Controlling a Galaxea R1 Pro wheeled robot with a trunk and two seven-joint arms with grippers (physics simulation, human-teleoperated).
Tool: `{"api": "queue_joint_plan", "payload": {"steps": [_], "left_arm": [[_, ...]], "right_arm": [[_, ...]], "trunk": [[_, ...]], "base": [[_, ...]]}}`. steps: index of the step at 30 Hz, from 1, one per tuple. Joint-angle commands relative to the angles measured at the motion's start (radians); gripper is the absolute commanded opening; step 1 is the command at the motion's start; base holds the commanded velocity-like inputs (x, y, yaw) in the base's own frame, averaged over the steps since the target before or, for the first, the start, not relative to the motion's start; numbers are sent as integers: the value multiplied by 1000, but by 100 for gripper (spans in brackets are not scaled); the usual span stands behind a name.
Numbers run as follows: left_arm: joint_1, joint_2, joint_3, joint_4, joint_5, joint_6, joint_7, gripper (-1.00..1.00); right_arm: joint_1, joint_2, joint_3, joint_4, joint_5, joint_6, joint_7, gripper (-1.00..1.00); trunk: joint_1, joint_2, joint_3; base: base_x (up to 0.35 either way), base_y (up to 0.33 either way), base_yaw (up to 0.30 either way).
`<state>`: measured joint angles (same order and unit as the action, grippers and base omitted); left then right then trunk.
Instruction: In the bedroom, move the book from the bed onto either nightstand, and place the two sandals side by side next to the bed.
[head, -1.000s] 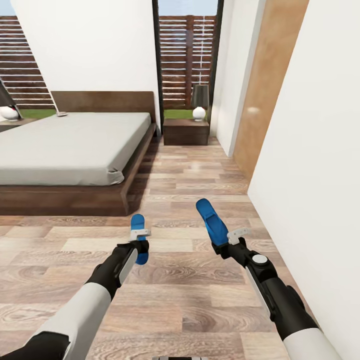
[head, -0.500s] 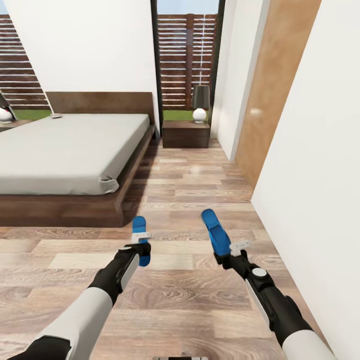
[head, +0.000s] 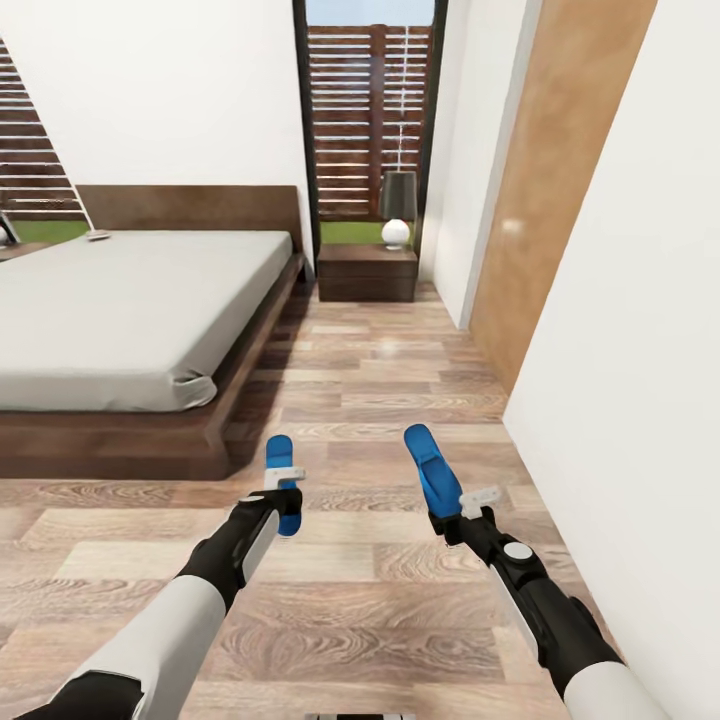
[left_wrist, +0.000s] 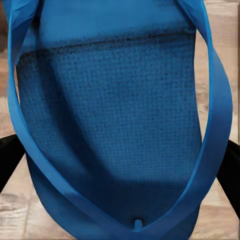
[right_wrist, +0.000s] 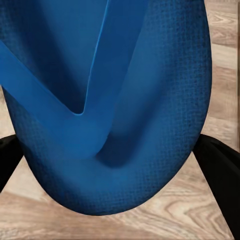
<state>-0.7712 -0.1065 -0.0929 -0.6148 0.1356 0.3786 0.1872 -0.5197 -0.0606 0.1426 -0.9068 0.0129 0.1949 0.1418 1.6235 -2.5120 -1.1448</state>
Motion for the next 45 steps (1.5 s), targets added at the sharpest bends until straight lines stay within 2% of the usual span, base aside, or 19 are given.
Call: {"api": "queue_joint_plan", "payload": {"steps": [1, 21, 30, 37, 45], "left_arm": [[0, 1, -5, -2, 10, 4, 9, -100], [0, 1, -5, -2, 9, 1, 11, -100], [0, 2, -5, -3, 11, 1, 11, -100], [0, 4, -5, -3, 12, 1, 11, -100], [0, 4, -5, -3, 10, 2, 11, -100]], "right_arm": [[0, -1, 2, -2, 1, 5, 1, -100], [0, 1, 2, -1, -1, 18, 2, -100], [0, 1, 2, 2, -58, 6, -7, -100], [0, 1, 3, 43, -62, 1, -3, -100], [0, 5, 4, 46, -62, 0, -2, -100]], "trunk": [[0, 0, -1], [0, 0, -1], [0, 0, -1], [0, 0, -1], [0, 0, -1]], "base": [[318, -178, 0], [326, -61, 0], [330, -70, 0], [330, -8, 0], [330, 0, 0]]}}
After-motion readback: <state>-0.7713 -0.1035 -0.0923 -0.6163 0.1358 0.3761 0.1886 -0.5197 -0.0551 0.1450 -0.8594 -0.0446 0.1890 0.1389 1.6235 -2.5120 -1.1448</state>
